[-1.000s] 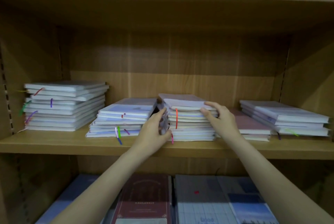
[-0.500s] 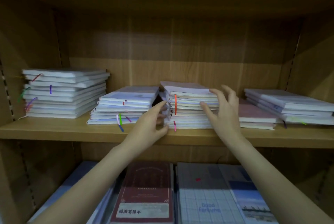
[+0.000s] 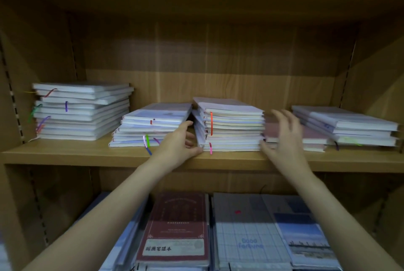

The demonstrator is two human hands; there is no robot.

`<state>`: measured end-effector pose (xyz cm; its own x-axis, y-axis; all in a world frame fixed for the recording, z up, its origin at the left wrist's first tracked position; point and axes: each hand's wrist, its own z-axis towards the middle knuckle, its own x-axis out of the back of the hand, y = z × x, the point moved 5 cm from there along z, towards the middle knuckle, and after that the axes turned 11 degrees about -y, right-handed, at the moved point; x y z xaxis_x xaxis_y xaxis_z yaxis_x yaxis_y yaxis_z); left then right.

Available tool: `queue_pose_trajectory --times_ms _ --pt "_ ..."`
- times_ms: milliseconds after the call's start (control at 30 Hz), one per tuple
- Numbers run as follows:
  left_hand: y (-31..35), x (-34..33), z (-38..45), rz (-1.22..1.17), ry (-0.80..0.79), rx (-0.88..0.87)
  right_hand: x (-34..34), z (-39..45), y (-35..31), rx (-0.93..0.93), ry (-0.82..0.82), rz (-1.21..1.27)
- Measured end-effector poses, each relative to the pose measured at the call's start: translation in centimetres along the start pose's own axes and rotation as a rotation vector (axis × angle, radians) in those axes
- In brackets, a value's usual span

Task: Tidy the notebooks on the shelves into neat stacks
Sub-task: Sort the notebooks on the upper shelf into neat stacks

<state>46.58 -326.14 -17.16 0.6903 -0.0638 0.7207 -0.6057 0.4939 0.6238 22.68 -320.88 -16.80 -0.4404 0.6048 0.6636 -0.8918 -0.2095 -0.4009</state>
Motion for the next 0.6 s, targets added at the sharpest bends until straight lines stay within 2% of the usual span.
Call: queue_pose_trajectory --times_ms 100,167,300,367,500,600 --pt "0.1 0.1 0.1 -0.004 0.019 -0.015 1.7 0.3 4.0 -0.219 -0.173 -0.145" --pt "0.1 0.0 0.1 -0.003 0.032 -0.025 2.1 0.3 4.9 -0.205 -0.244 -0.229" --pt "0.1 -0.3 -0.1 0.058 0.052 -0.022 2.1 -0.1 3.9 -0.177 -0.143 -0.263" --pt "0.4 -0.4 -0.2 0.074 0.064 -0.031 1.5 -0.4 3.2 -0.156 -0.116 -0.224" --pt "0.3 0.0 -0.1 0.022 0.085 -0.011 0.6 -0.8 1.4 -0.15 -0.14 0.011" --pt "0.1 0.4 -0.2 -0.073 0.018 0.02 0.3 -0.6 -0.1 -0.144 -0.173 0.076"
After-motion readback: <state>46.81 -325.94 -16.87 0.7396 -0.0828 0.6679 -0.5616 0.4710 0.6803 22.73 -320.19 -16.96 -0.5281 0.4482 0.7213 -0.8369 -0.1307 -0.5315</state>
